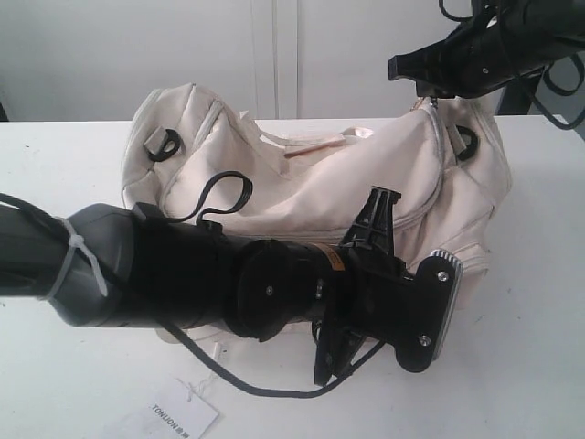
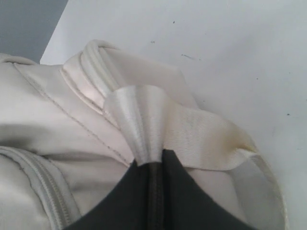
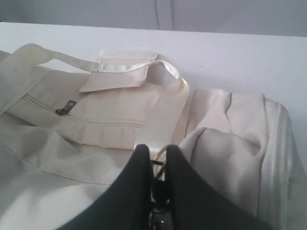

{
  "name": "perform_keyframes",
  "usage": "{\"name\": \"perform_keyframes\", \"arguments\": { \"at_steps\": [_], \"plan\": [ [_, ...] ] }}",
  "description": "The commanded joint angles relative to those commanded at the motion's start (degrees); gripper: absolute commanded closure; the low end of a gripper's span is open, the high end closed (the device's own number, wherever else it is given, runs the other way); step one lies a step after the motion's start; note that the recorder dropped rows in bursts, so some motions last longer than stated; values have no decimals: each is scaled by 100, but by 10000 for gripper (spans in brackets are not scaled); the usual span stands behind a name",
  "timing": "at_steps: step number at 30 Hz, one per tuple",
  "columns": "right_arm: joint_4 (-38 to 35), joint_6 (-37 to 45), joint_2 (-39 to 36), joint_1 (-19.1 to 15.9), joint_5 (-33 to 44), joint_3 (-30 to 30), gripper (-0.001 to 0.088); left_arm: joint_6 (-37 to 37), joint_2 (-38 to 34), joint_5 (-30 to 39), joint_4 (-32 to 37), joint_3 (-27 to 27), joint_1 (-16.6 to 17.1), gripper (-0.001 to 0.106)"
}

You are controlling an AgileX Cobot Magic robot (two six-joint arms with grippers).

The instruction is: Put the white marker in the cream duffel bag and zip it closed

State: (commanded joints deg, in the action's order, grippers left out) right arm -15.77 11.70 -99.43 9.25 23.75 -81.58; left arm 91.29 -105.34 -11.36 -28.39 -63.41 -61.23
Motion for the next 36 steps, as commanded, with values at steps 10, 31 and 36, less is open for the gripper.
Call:
{"name": "perform_keyframes", "arguments": {
  "at_steps": [10,31,36],
  "plan": [
    [-765,232,0,0,630,0,865,0,0,-93,0,0,0,1053],
    [-964,-77,302,-25,1397,0,379,0,11,-591,-122,0,0,568],
    [-932,-166,507,-135,1595,0,381,-39,280,-504,-1026,0,0,517]
  ]
}}
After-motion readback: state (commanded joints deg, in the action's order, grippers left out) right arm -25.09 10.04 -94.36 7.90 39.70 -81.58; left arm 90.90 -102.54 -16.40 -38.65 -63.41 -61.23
